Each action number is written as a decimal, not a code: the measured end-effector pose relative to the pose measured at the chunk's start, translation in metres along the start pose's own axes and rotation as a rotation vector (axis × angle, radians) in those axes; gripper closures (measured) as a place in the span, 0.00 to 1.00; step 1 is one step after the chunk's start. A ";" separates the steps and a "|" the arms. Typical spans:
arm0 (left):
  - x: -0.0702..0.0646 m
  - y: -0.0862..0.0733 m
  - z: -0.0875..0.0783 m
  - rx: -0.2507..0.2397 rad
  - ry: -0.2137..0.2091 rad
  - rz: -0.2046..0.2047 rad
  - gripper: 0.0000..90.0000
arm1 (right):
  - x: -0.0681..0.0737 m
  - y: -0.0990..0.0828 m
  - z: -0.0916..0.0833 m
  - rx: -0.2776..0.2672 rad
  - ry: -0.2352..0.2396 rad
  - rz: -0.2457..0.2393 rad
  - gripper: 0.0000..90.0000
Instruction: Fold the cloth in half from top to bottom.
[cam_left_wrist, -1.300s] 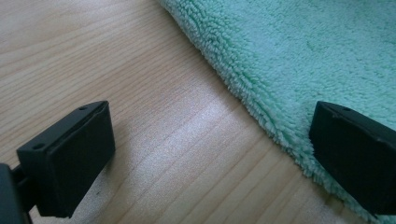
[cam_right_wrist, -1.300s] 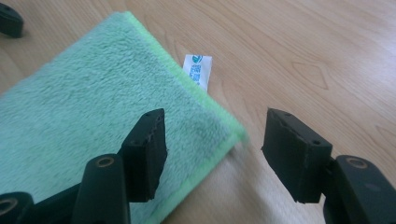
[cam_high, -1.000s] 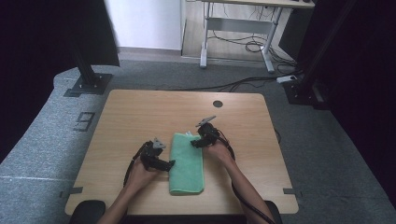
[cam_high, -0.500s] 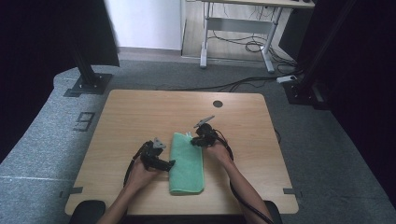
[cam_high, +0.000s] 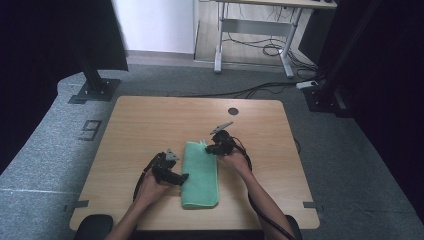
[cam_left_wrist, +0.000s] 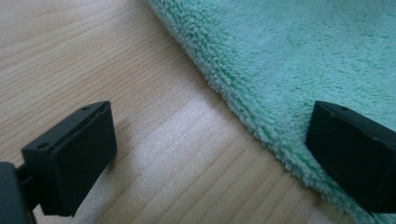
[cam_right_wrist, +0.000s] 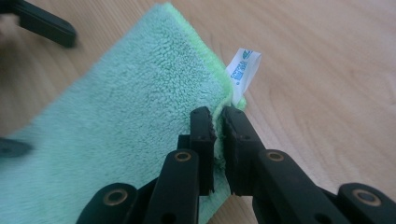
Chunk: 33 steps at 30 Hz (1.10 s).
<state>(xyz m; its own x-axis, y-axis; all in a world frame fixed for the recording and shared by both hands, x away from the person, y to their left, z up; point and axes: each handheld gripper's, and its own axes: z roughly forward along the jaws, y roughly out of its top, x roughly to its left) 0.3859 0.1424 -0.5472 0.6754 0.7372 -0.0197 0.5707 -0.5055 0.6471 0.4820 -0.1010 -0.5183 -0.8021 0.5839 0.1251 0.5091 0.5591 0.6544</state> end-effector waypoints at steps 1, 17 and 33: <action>0.000 0.000 0.000 -0.003 0.001 -0.002 0.00 | 0.001 0.001 -0.004 -0.011 0.005 0.002 0.91; 0.006 0.004 0.005 -0.008 0.025 -0.021 0.00 | 0.029 -0.002 -0.065 -0.138 0.061 -0.082 0.91; 0.012 0.011 0.011 -0.013 0.045 -0.047 0.00 | 0.077 -0.021 -0.080 -0.127 0.100 -0.202 0.91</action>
<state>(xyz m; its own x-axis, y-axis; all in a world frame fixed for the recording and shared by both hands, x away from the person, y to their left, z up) 0.4054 0.1412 -0.5485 0.6262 0.7795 -0.0162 0.5949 -0.4643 0.6561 0.3843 -0.1149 -0.4631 -0.9139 0.4026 0.0514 0.2968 0.5766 0.7613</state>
